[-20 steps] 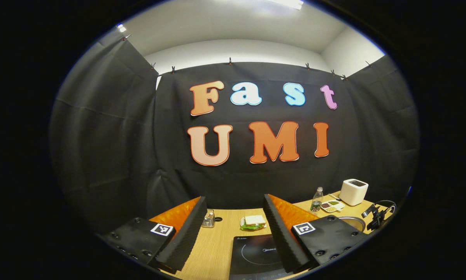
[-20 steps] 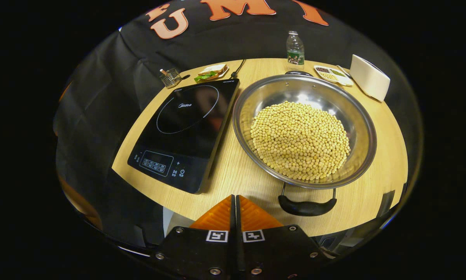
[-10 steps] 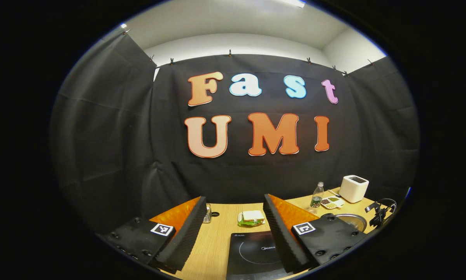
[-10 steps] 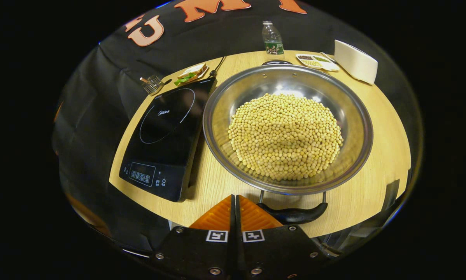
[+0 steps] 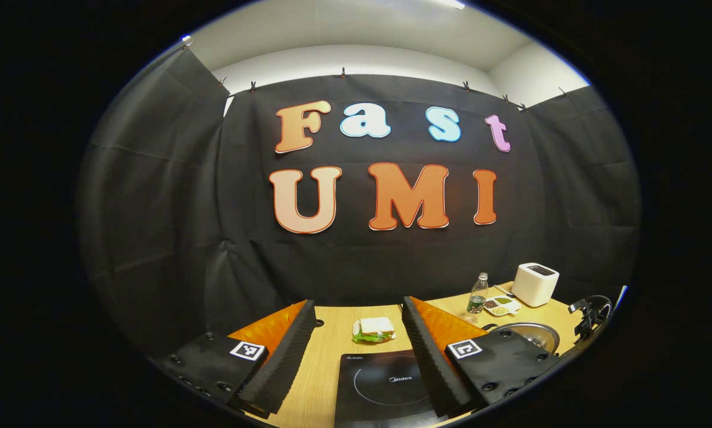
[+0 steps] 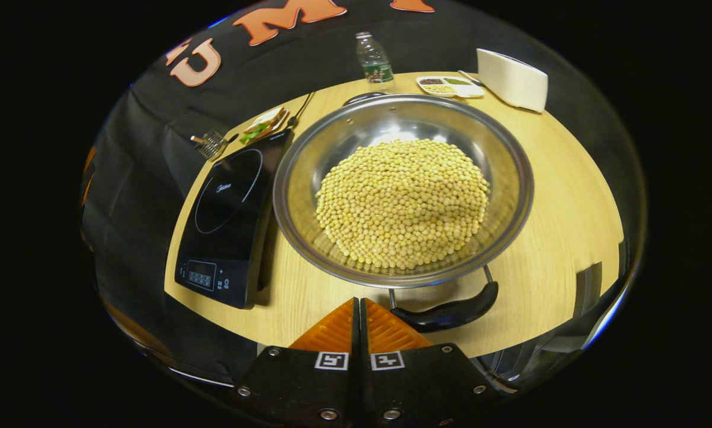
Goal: First push the handle of the pot to place it horizontally, then grasp the pot with both hands and set it on the induction cooktop.
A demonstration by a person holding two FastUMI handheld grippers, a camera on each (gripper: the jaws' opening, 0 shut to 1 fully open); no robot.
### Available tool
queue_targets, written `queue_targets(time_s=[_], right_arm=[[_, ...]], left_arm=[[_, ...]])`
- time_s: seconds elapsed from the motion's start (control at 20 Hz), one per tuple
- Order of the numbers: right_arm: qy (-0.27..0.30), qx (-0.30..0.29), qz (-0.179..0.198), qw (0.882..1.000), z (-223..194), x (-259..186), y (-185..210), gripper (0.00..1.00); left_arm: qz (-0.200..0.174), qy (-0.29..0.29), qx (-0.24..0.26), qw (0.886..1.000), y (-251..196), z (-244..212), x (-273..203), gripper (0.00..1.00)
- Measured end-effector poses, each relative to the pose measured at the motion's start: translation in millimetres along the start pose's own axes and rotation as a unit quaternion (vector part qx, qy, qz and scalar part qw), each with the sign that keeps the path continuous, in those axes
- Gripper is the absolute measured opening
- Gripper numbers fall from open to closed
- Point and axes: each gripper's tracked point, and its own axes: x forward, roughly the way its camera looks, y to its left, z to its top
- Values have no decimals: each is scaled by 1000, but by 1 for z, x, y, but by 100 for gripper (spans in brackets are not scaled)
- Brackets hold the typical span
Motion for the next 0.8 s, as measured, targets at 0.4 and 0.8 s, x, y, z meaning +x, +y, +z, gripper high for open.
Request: queue_targets(time_s=[0.4, 0.8], right_arm=[[-8, 34, -21, 999, 19, -2, -46, 0], [-14, 52, -54, 997, 47, 6, -87, 0]], left_arm=[[-27, 17, 9, 999, -33, -9, 15, 96], [-48, 41, 10, 998, -55, -26, 31, 96]])
